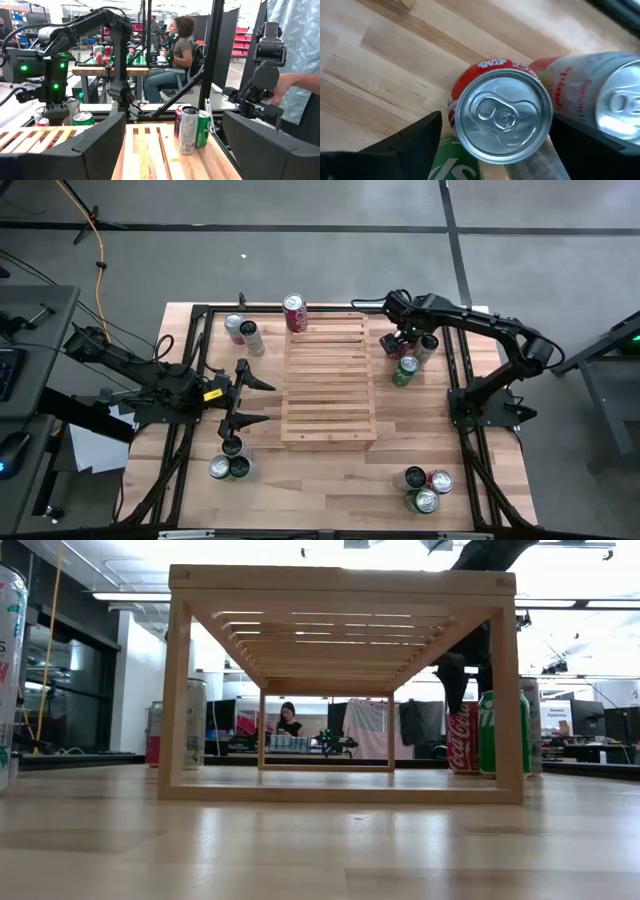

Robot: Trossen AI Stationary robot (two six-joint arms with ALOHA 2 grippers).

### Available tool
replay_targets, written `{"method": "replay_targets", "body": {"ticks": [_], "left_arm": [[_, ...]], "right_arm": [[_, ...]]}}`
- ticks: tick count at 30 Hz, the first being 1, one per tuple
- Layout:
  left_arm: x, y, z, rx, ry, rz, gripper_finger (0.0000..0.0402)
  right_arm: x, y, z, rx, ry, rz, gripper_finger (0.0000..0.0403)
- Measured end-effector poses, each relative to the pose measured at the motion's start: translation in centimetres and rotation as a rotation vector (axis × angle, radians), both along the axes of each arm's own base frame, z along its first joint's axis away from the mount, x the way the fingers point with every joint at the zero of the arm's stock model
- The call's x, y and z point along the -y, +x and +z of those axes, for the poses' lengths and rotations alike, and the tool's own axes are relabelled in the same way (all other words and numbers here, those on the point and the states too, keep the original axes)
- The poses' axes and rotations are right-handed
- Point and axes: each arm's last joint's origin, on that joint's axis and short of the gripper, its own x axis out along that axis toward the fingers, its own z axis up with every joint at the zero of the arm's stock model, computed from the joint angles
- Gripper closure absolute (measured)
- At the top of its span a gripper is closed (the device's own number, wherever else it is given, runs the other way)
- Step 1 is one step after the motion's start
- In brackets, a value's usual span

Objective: Place canned beverage on shelf
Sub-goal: Align the top right coke soda can with the other coke soda can on the shelf

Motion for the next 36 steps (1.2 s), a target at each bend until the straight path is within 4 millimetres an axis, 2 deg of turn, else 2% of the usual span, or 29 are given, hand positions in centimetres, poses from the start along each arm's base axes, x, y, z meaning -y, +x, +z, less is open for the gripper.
{"method": "replay_targets", "body": {"ticks": [4,15,20,26,31,36], "left_arm": [[0.0,0.0,0.0,-0.001,0.001,0.000,0.0078],[0.0,0.0,0.0,0.000,0.000,0.000,0.0078],[0.0,0.0,0.0,-0.001,0.000,0.000,0.0078],[0.0,0.0,0.0,-0.001,0.000,0.000,0.0078],[0.0,0.0,0.0,-0.001,0.000,0.001,0.0078],[0.0,0.0,0.0,-0.001,0.000,0.000,0.0078]], "right_arm": [[0.1,0.1,-1.0,-0.032,0.019,0.021,0.0061],[0.9,1.2,-2.1,-0.011,-0.004,0.024,0.0061],[0.9,1.2,-2.1,-0.013,-0.005,0.031,0.0065],[0.8,1.1,-2.0,-0.022,-0.003,0.056,0.0111],[0.8,1.2,-1.7,-0.036,-0.004,0.077,0.0112],[0.9,1.2,-0.2,-0.055,-0.040,0.079,0.0112]]}}
